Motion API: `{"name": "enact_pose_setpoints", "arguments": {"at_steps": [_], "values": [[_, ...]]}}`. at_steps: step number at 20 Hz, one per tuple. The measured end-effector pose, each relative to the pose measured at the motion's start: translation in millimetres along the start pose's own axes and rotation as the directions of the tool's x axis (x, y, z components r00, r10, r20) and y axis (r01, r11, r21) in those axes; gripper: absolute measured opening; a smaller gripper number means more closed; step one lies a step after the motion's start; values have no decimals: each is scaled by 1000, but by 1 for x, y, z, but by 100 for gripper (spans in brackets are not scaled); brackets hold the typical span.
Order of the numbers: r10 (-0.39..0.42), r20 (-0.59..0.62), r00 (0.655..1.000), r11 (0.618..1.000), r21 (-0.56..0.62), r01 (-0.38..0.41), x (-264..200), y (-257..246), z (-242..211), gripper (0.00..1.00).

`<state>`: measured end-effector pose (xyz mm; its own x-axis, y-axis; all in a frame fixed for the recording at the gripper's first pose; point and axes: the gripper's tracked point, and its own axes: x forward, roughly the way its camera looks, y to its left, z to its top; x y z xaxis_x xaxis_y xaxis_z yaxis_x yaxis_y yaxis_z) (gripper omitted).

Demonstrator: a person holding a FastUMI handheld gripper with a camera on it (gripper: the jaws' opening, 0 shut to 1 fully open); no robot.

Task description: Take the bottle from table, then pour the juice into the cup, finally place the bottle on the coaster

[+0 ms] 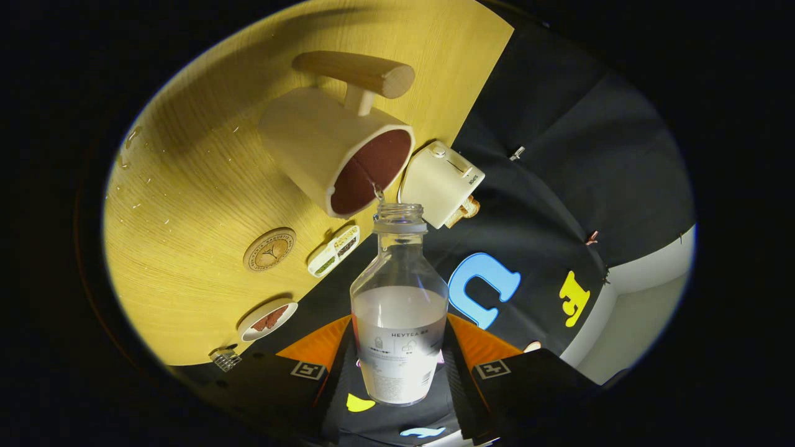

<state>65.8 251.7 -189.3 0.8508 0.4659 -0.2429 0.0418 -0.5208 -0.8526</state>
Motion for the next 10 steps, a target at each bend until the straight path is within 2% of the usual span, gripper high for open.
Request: {"name": "enact_pose_setpoints", "arguments": {"at_steps": [10], "values": [[-13,10,1000,1000,-9,13,0,-7,5,71]]}}
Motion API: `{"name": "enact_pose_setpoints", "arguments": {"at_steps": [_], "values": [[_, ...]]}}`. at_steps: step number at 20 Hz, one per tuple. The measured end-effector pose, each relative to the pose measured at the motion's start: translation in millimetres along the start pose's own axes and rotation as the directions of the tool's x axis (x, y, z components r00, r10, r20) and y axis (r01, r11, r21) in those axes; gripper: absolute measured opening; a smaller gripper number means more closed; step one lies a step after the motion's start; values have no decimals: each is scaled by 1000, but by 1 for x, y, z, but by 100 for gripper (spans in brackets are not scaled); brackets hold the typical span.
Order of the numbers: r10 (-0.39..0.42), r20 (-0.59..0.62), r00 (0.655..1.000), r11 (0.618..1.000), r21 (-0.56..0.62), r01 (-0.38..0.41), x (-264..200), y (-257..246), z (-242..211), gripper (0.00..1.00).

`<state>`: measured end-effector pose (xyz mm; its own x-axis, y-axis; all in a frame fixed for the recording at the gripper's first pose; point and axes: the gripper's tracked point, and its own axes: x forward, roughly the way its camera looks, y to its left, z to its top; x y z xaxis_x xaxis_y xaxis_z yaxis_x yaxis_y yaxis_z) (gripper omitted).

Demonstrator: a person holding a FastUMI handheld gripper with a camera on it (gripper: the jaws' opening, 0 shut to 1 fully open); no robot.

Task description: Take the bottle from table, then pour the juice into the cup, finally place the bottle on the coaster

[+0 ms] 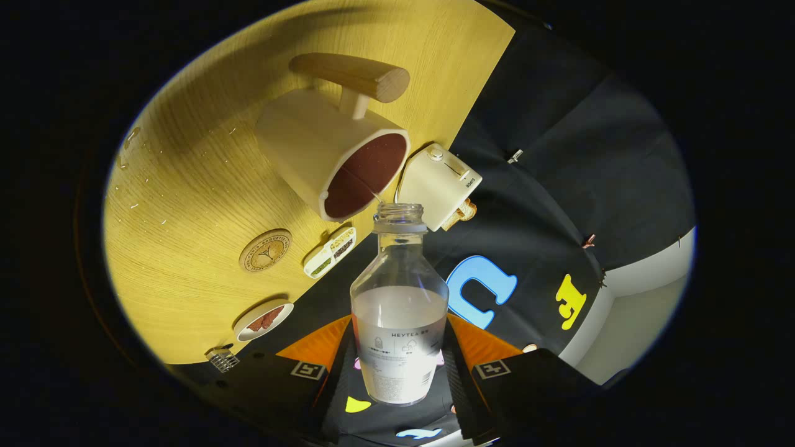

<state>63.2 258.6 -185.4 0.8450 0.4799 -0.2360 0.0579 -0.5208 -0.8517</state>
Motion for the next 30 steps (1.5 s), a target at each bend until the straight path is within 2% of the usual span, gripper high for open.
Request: {"name": "enact_pose_setpoints", "arguments": {"at_steps": [6,11,15,18,21,23,25,28,29,30], "values": [[9,-15,1000,999,38,-9,-1,3,-4,72],[38,-54,998,982,188,-27,0,9,-11,72],[89,-52,995,914,400,-61,-3,21,-8,72],[81,-50,995,849,527,-43,-4,18,-7,72],[61,-30,998,754,656,-27,-8,15,1,72],[55,-11,998,665,747,-29,-11,13,5,72],[23,-40,999,577,816,19,-17,4,0,72],[-10,-35,999,422,906,36,-13,-5,1,72],[-6,-29,1000,350,936,30,-11,-6,1,72],[1,-21,1000,263,965,20,-10,-4,2,72]]}}
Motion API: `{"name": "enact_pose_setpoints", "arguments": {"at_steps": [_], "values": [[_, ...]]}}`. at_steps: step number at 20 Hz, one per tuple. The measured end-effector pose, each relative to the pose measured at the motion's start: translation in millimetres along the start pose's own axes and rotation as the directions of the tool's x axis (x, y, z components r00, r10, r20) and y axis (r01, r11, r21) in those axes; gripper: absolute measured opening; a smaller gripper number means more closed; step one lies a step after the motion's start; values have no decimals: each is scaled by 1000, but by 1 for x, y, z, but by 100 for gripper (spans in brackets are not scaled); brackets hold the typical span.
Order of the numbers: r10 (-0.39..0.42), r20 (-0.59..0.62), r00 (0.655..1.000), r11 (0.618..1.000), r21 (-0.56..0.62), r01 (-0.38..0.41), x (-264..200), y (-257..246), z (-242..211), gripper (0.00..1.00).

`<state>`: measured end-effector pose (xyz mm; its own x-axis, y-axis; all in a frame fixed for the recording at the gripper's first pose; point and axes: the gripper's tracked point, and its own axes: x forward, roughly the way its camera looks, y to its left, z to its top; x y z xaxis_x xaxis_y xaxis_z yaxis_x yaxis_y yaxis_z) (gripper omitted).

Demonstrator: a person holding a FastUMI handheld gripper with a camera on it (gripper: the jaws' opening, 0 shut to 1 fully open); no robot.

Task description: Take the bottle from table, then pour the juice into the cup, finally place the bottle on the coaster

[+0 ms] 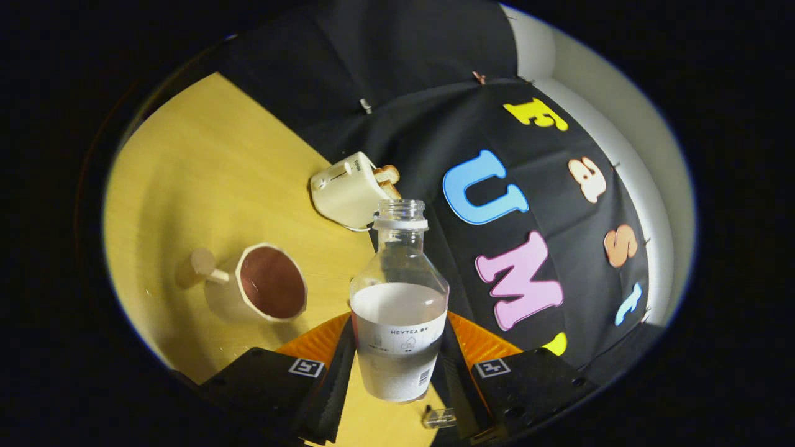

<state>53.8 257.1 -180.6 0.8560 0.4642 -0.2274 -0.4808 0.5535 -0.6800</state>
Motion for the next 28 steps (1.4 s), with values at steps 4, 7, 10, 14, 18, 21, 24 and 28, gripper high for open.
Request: {"name": "enact_pose_setpoints", "arguments": {"at_steps": [4,7,10,14,18,21,24,28], "values": [[16,34,999,927,374,-28,-1,-11,13,72],[-36,71,997,817,577,-12,1,-38,22,72],[-125,70,990,712,701,40,9,-74,22,73],[-183,68,981,631,773,65,28,-104,12,73],[-202,48,978,606,791,87,54,-112,-12,74],[-175,23,984,601,794,89,78,-97,-37,74],[-137,-13,991,587,804,92,96,-78,-64,74],[-115,-53,992,560,822,109,115,-56,-96,74]]}}
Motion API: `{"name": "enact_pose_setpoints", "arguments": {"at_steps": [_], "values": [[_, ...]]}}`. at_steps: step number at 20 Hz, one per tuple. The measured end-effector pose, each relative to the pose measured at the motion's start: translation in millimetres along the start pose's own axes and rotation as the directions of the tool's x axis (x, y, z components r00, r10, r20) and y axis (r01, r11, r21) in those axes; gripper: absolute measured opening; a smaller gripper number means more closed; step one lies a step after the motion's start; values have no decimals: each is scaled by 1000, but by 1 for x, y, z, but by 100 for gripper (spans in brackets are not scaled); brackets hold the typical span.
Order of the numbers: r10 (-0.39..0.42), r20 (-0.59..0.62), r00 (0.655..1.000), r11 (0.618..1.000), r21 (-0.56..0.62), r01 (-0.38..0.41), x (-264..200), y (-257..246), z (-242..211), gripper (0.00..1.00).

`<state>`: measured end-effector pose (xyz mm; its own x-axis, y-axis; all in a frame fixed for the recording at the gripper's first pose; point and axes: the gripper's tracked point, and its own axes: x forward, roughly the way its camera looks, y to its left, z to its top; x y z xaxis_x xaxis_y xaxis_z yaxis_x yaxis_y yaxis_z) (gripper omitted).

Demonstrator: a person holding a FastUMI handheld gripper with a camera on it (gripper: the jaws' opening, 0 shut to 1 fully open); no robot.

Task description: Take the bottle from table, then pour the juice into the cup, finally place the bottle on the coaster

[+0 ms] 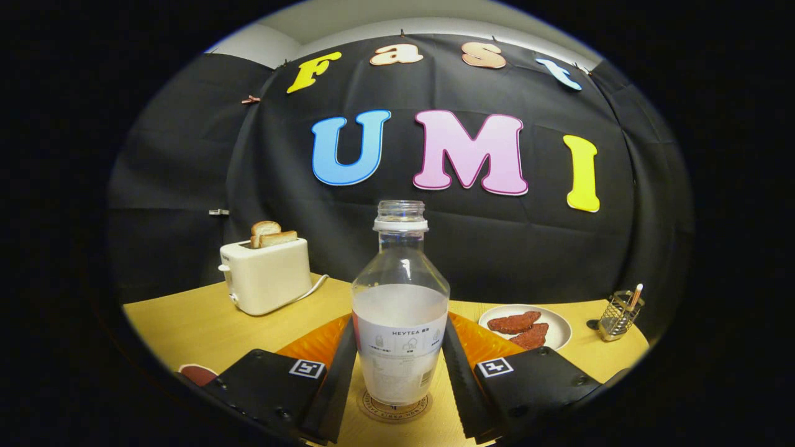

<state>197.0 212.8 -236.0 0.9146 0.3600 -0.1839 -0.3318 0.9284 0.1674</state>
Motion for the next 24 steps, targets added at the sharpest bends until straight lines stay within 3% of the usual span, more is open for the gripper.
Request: {"name": "enact_pose_setpoints", "arguments": {"at_steps": [7,20,21,22,24], "values": [[-20,-37,999,999,43,22,14,-5,-46,74],[-25,-46,999,999,30,26,17,-5,-64,78],[-22,-50,998,999,28,23,16,-5,-65,80],[-29,-56,998,999,25,30,16,-7,-66,97],[-30,-55,998,999,21,32,15,-8,-65,98]]}}
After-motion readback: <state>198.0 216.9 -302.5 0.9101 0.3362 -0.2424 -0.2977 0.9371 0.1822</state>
